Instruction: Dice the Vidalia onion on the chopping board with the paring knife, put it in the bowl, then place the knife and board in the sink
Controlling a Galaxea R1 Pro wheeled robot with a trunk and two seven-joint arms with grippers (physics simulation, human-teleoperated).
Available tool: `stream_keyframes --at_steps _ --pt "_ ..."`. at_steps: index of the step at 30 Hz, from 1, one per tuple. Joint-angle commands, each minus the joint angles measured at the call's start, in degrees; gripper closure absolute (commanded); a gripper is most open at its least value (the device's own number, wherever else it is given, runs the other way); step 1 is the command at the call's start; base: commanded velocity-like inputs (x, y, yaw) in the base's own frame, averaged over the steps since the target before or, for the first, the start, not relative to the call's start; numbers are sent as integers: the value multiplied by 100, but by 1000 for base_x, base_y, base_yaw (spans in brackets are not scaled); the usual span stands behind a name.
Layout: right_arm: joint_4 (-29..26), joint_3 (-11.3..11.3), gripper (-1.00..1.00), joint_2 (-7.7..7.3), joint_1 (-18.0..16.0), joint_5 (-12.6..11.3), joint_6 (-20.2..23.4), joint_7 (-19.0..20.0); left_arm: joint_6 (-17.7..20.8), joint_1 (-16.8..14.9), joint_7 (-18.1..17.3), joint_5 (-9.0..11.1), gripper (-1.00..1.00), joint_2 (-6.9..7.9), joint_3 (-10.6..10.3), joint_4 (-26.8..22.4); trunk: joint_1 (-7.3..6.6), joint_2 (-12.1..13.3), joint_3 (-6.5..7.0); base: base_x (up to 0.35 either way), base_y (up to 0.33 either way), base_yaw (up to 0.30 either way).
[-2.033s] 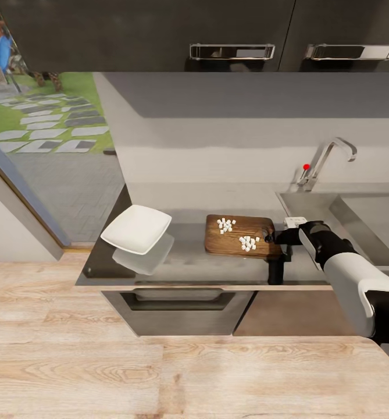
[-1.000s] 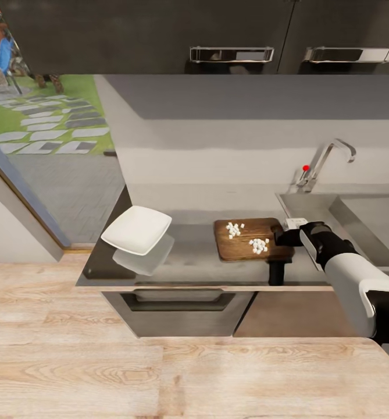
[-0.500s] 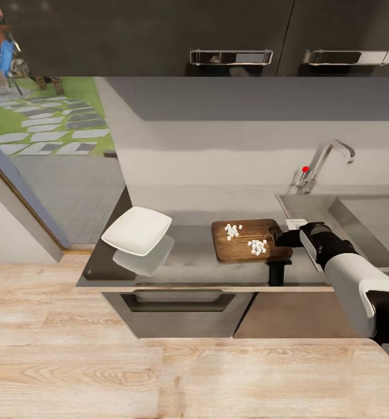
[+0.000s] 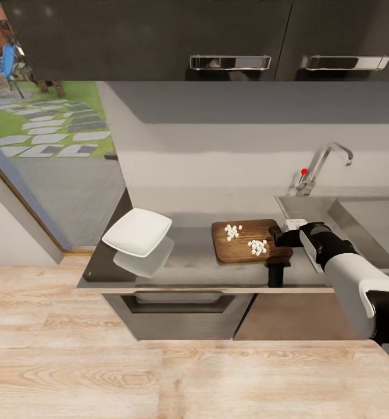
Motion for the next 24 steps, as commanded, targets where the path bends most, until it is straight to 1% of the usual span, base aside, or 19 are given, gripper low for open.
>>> stream_keyframes --at_steps 1,7,18,24 --pt "-9 -17 100 0 -2 56 25 42 -41 -10 2 52 -100 -3 -49 25 2 -8 1 0 0 0" --pt "-10 -17 100 0 -1 56 25 42 -41 -10 2 49 -100 -3 -49 25 2 -8 54 0 -21 0" --pt "-9 -17 100 0 -1 57 25 42 -39 -10 2 49 -100 -3 -49 27 2 -8 152 0 -289 0" --pt "-10 -17 100 0 -1 57 25 42 -41 -10 2 49 -100 -6 -49 27 2 -8 206 -3 -66 0"
